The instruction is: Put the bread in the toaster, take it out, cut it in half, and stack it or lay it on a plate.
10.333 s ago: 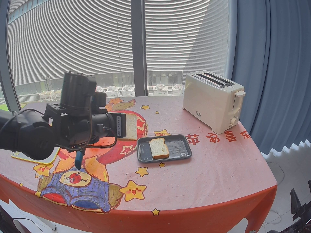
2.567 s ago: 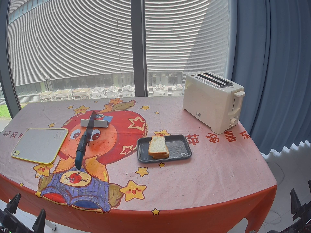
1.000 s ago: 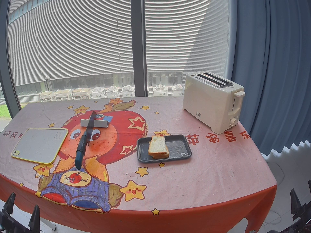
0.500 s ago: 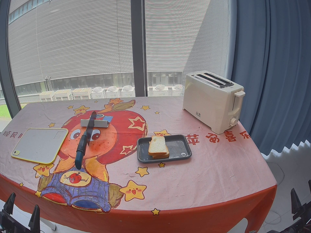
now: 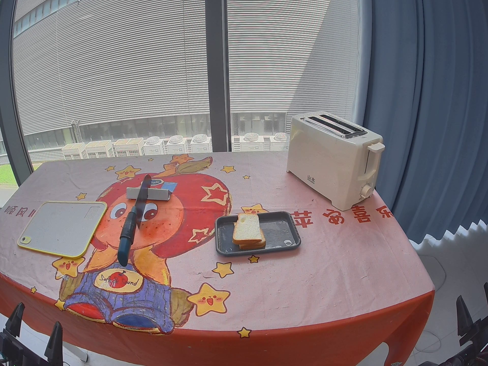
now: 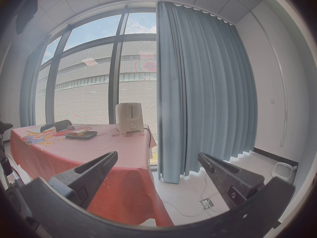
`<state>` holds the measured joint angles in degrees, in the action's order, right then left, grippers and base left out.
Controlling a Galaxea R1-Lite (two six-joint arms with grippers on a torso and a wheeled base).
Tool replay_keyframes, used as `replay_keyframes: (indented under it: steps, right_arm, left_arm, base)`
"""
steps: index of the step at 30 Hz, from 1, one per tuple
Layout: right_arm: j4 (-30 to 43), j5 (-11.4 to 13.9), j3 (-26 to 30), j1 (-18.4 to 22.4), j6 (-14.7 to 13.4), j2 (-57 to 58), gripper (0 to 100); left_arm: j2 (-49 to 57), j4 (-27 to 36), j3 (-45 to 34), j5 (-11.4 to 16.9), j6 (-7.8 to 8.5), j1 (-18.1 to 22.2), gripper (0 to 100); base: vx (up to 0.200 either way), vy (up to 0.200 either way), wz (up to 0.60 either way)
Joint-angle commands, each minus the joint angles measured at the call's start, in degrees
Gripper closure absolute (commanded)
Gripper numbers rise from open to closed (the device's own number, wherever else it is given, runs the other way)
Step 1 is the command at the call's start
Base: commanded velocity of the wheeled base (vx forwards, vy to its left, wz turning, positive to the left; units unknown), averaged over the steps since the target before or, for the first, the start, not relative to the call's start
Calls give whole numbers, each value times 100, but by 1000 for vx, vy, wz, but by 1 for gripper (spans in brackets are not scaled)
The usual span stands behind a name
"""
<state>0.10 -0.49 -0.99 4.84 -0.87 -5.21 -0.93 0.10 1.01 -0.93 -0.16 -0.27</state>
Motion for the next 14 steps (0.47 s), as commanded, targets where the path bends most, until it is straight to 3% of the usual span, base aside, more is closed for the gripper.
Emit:
replay_keyframes:
  steps: [1,14]
  right_arm:
    - [-1,5,99,-9,-1,2,0]
    - [-1,-4,99,-9,-28,2,0]
  left_arm:
    - [93,-1,-101,-4,-2,0,0]
    - [93,-1,-101,-4,-2,0,0]
  base:
    - [0,0,0]
    - [0,0,0]
